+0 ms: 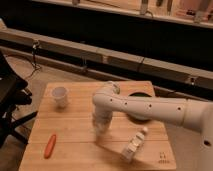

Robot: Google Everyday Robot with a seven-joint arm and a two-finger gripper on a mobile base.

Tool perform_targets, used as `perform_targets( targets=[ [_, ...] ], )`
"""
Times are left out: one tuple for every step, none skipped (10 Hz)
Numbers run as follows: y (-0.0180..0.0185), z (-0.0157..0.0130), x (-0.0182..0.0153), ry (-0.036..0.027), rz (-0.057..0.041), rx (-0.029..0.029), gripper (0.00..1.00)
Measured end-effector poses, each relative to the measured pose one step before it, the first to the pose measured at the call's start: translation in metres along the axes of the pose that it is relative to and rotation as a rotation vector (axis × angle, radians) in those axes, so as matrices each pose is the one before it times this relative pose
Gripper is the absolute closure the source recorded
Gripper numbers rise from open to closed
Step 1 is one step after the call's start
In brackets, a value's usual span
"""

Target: Place the white sponge in the ceramic bowl

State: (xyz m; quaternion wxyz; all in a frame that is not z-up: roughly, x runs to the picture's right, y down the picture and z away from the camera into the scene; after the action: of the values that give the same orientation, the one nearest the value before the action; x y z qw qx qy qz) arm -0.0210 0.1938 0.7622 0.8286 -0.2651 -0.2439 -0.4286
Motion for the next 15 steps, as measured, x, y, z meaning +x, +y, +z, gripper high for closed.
perform_targets(
  targets=[
    [0.00196, -0.00547, 0.00339, 0.00251, 0.00410, 0.00971, 0.86],
    [0.00007, -0.00261, 0.00169, -0.00064, 0.00101, 0.00650, 0.86],
    [0.00006, -0.00217, 0.00255, -0.00025, -0.00106, 0.00707, 0.86],
    [0.00549, -0.00468, 0.00710, 0.00323, 0.00622, 0.00850, 0.86],
    [0.00146, -0.00147, 0.00250, 0.00208, 0.00309, 0.00413, 0.86],
    [-0.00179, -0.00255, 0.00113, 0.00192, 0.00057, 0.00764, 0.86],
    [-0.00030, -0.00284, 0.00197, 0.00145, 0.00268, 0.00638, 0.86],
    [0.00219, -0.00481, 0.00474, 0.00355, 0.00924, 0.00852, 0.86],
    [-0.00100, -0.00196, 0.00124, 0.00087, 0.00002, 0.00479, 0.86],
    [-0.00194, -0.00101, 0.00109, 0.00187, 0.00118, 0.00453, 0.86],
    [0.00105, -0.00246, 0.00644, 0.00441, 0.00483, 0.00628, 0.86],
    [0.00252, -0.00153, 0.00363, 0.00127, 0.00363, 0.00373, 0.86],
    [0.00163, -0.00170, 0.00351, 0.00260, 0.00406, 0.00410, 0.86],
    [-0.00109, -0.00130, 0.00117, 0.00073, 0.00091, 0.00486, 0.86],
    [-0.00064, -0.00179, 0.00323, 0.00106, 0.00308, 0.00574, 0.86]
  ],
)
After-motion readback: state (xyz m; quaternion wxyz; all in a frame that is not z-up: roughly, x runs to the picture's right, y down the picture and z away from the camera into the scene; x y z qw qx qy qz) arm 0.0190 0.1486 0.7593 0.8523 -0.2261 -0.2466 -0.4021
